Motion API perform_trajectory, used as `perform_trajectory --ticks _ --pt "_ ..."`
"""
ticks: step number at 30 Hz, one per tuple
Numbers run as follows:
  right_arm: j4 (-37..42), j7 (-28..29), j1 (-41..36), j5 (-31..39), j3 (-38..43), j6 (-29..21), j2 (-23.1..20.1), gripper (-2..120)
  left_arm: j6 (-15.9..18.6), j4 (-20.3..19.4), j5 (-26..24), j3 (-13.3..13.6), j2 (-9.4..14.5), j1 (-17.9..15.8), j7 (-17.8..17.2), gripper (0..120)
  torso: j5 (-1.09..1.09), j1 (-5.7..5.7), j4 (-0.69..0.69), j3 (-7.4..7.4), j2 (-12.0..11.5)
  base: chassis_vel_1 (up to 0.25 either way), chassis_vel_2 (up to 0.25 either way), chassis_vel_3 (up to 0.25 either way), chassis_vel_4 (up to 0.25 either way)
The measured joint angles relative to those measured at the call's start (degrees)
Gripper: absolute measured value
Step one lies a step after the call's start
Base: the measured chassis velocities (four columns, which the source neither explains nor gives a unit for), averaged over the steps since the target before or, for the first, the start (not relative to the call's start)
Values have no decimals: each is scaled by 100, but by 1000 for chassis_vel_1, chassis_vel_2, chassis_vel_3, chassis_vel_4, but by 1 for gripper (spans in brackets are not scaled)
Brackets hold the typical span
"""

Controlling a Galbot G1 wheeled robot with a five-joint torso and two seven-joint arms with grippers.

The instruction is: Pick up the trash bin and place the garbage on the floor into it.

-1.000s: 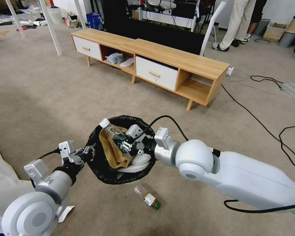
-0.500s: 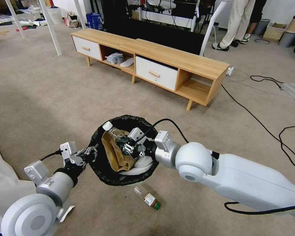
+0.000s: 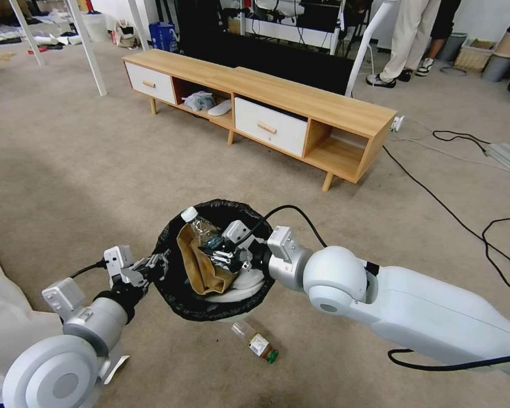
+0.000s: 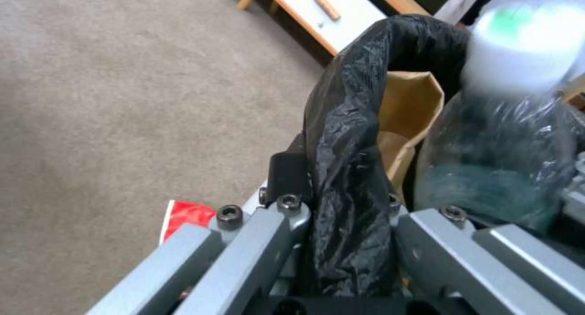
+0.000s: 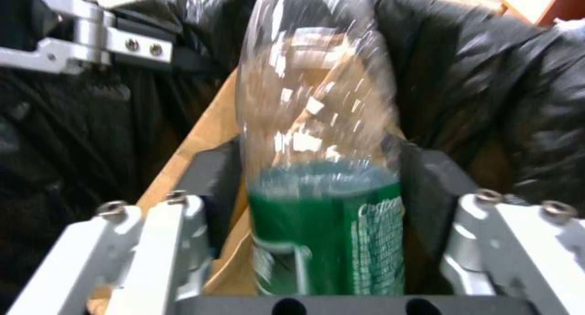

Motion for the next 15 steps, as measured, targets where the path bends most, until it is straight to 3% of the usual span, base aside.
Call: perform_trajectory --ticks 9,15 --pt "-63 -86 116 -29 -15 24 123 98 0 134 207 1 8 -23 -41 0 0 0 0 0 0 0 0 0 0" --pt "-63 -115 156 -14 -20 27 166 100 0 186 235 0 7 -48 -62 0 0 0 0 0 0 0 0 0 0"
